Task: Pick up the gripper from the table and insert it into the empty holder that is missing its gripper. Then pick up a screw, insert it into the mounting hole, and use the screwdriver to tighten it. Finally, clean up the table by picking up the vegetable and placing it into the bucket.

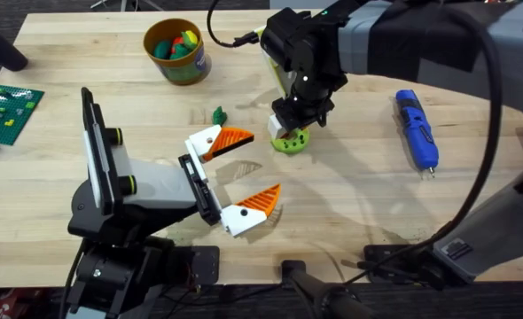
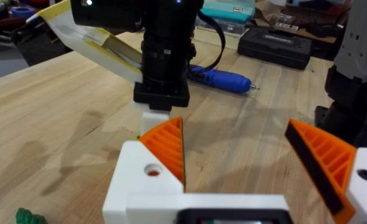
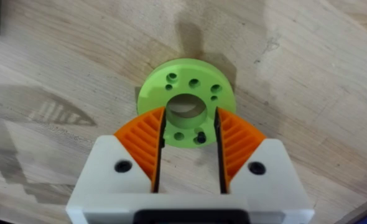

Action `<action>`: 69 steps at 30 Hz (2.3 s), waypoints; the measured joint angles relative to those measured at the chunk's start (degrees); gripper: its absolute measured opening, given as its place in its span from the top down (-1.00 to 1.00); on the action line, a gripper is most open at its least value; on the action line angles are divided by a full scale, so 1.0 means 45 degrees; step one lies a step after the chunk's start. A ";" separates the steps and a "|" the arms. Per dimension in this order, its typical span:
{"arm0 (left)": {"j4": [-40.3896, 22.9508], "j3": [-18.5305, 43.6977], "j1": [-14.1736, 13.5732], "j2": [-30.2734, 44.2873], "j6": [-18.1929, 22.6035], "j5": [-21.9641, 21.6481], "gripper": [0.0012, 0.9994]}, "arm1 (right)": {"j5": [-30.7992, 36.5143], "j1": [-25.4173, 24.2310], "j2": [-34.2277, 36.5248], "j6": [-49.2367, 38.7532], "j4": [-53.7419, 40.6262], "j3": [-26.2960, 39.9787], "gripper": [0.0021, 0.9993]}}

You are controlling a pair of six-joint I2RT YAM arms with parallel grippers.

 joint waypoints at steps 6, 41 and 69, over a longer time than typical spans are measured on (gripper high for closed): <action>0.0029 -0.0003 0.0000 0.0007 -0.0007 -0.0005 -0.97 | 0.0002 -0.0002 0.0000 -0.0010 -0.0015 0.0000 0.12; 0.0031 -0.0005 0.0000 0.0007 -0.0007 -0.0005 -0.97 | 0.0633 -0.0287 -0.1263 -0.1117 -0.1836 0.0080 0.12; 0.0031 -0.0004 0.0000 0.0007 -0.0007 -0.0005 -0.97 | 0.0093 -0.0287 -0.0832 -0.1156 0.0264 -0.1452 0.12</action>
